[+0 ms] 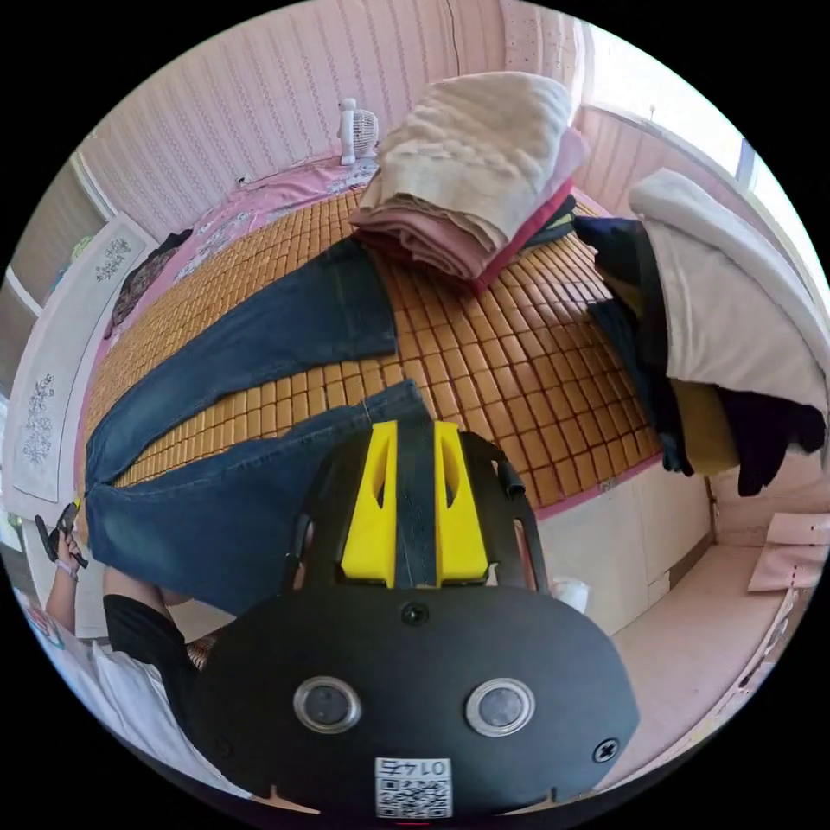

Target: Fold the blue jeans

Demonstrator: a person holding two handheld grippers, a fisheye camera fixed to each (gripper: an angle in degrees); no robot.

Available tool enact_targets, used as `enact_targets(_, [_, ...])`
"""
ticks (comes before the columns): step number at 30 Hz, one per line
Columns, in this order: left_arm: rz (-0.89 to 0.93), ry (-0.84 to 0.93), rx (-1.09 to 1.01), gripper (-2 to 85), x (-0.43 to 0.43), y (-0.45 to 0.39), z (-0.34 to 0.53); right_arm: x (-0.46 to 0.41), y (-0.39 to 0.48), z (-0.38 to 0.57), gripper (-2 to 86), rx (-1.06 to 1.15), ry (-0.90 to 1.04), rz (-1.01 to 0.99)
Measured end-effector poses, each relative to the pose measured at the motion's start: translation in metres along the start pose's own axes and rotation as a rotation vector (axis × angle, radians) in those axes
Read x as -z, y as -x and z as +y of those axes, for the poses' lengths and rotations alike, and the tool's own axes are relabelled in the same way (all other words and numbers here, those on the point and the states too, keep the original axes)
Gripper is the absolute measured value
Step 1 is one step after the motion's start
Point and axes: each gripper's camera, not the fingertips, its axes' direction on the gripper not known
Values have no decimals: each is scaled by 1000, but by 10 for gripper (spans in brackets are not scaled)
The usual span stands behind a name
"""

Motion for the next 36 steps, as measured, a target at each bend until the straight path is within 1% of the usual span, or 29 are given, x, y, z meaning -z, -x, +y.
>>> enact_targets(3, [106,92,-79,-10,-2,-46,35,3,-49,54,117,-145,77,-47])
enact_targets(4, [126,100,-84,-10,-2,-54,40,6,-67,74,128,-233,78,-101])
enact_targets(8, [345,168,-76,-10,-10,-100,62,6,-124,137,135,-554,66,-330])
enact_targets(9, [378,207,-90,-10,-14,-111,63,4,-130,143,134,-592,68,-370])
enact_targets(11, [381,262,-110,-10,-19,-123,63,-8,-155,163,117,-730,46,-563])
enact_targets(12, [384,270,-100,-10,-19,-126,64,-11,-160,165,111,-755,42,-609])
enact_targets(13, [389,273,-94,-10,-19,-127,64,-16,-166,165,79,-773,31,-701])
enact_targets(14, [396,280,-85,-10,-16,-128,63,-14,-170,160,53,-751,2,-763])
enact_targets(15, [406,278,-69,-10,-9,-126,62,-10,-170,156,43,-732,-19,-783])
enact_targets(17, [424,251,-39,-10,10,-115,59,27,-154,135,24,-574,-136,-886])
enact_targets(18, [421,221,-11,-10,29,-103,57,43,-149,132,23,-523,-190,-887])
enact_targets(19, [415,202,2,-10,40,-96,57,74,-142,132,20,-404,-309,-855])
enact_targets(20, [395,158,29,-10,62,-80,57,93,-144,139,19,-350,-386,-805])
enact_targets(21, [365,120,62,-10,84,-61,59,94,-149,143,18,-366,-391,-784])
enact_targets(22, [350,102,85,-10,94,-50,61,82,-165,152,19,-445,-328,-752])
enact_targets(23, [339,60,138,-9,114,-27,65,60,-181,162,21,-540,-220,-724])
enact_targets(25, [340,-3,224,-9,138,8,72,36,-195,179,27,-620,-145,-728])
enact_targets(27, [294,-70,322,-6,166,49,82,30,-199,191,38,-633,-129,-733])
enact_targets(29, [271,-112,395,0,183,76,90,32,-201,206,57,-651,-126,-680])
enact_targets(31, [269,-159,468,18,196,101,98,33,-202,216,76,-657,-116,-677])
enact_targets(35, [263,-267,626,55,215,151,111,29,-199,228,132,-647,-35,-658])
enact_targets(36, [263,-288,664,65,217,162,111,27,-198,228,133,-648,-27,-662])
